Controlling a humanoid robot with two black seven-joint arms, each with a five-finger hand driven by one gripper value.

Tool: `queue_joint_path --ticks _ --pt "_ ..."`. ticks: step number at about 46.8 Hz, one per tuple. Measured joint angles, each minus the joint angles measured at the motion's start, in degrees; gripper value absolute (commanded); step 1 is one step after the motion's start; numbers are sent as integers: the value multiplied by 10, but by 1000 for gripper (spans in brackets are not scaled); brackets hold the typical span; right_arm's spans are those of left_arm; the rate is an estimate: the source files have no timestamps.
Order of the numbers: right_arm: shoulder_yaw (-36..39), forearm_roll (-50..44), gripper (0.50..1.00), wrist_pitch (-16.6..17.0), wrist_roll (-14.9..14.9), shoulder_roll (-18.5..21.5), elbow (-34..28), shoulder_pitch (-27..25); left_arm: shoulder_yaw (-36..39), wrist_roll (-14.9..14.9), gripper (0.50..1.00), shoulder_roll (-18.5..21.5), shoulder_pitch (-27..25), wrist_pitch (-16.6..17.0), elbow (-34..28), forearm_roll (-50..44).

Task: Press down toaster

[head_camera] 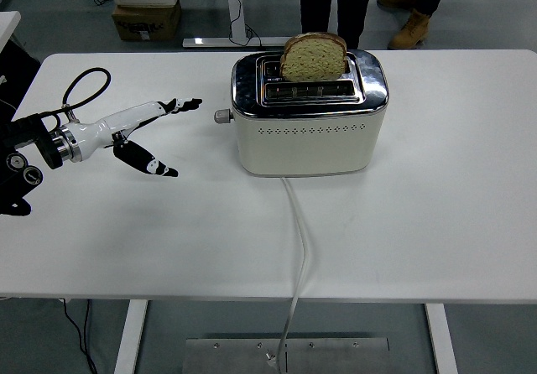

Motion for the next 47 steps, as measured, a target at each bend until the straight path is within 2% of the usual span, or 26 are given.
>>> queue_joint_path --ticks 47 --pt "0 0 1000 0 0 0 0 0 24 2 1000 -14 -7 2 2 -4"
